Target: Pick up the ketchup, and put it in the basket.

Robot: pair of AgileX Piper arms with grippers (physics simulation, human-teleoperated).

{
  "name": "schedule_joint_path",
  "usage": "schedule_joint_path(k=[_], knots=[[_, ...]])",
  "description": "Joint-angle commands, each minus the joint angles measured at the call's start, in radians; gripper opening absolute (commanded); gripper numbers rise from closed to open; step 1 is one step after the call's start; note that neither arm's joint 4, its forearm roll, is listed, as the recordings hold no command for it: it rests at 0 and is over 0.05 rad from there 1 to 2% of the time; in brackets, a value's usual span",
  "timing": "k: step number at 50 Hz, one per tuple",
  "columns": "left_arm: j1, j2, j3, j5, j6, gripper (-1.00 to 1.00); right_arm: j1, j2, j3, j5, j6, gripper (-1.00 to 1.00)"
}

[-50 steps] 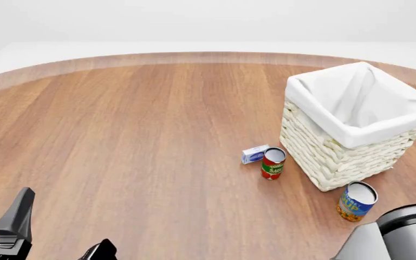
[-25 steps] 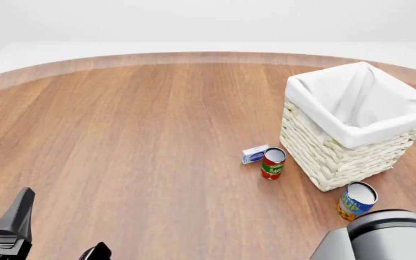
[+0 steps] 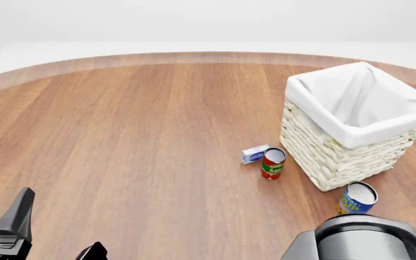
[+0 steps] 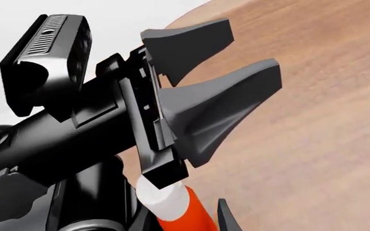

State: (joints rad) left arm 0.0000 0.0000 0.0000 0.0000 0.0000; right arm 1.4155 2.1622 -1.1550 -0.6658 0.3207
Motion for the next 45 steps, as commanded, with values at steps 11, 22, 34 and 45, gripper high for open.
schedule_joint_path(k=[11, 22, 34, 45], knots=[[0.0, 0.0, 0.0, 0.0, 0.0, 1.0, 0.003, 0.036, -0.033, 0.002, 0.01, 1.0], [0.0, 0.0, 0.0, 0.0, 0.0, 1.0, 0.006, 0.028, -0.022, -0.008, 0.012, -1.0], [0.0, 0.0, 0.0, 0.0, 0.0, 1.0, -0.002, 0.013, -0.018, -0.013, 0.011, -1.0], [0.0, 0.0, 0.0, 0.0, 0.0, 1.0, -0.025, -0.023, -0.001, -0.019, 0.006, -1.0]])
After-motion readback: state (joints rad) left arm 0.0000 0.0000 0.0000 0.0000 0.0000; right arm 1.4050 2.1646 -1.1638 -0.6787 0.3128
